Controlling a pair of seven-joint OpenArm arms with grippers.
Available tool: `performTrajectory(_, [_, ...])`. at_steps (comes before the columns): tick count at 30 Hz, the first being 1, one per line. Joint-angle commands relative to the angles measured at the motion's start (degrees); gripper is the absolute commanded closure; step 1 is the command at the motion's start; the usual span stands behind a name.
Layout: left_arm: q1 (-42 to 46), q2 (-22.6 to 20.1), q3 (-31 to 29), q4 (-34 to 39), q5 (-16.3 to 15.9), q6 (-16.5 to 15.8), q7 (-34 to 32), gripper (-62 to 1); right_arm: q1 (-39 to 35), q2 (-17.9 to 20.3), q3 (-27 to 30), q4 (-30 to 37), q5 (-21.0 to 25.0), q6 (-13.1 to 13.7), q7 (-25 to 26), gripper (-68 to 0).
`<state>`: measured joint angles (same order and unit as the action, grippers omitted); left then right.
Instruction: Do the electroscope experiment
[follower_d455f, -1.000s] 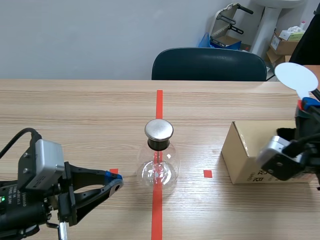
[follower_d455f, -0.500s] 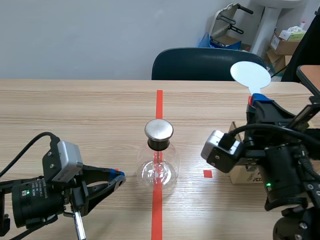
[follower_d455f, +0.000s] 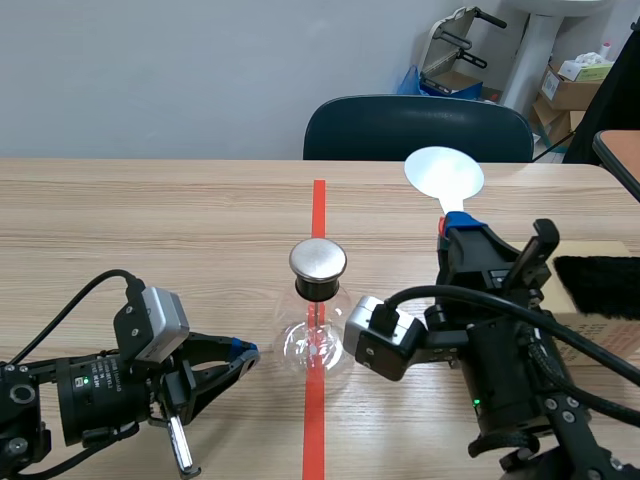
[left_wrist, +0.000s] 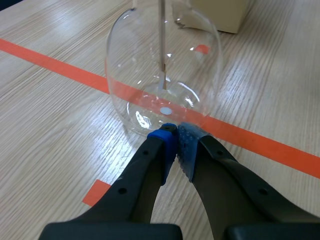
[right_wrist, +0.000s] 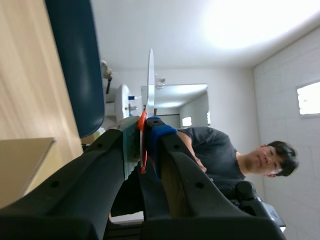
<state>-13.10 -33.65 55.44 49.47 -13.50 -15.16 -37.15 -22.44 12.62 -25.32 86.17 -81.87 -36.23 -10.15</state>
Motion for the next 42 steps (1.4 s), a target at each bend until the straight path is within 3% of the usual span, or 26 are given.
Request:
performTrajectory(1, [-0.81, 0.55, -0.26, 0.39, -0.37, -0.24, -1.20, -2.7, 0.50, 1.14, -0.11, 1.03, -0.09, -0.55, -1.11, -1.1])
performTrajectory(15, [-1.20, 1.42, -0.26, -1.16, -0.37, -0.22, -1.90, -2.7, -0.68, 4.22, -1.38, 0.98, 1.79, -0.13, -3.04, -1.1])
performTrajectory(42, [-1.18, 1.40, -0.26, -1.16, -0.42, -0.22, -1.88, -2.7, -0.74, 4.37, -1.31, 0.98, 2.16, -0.11, -3.04, -1.0])
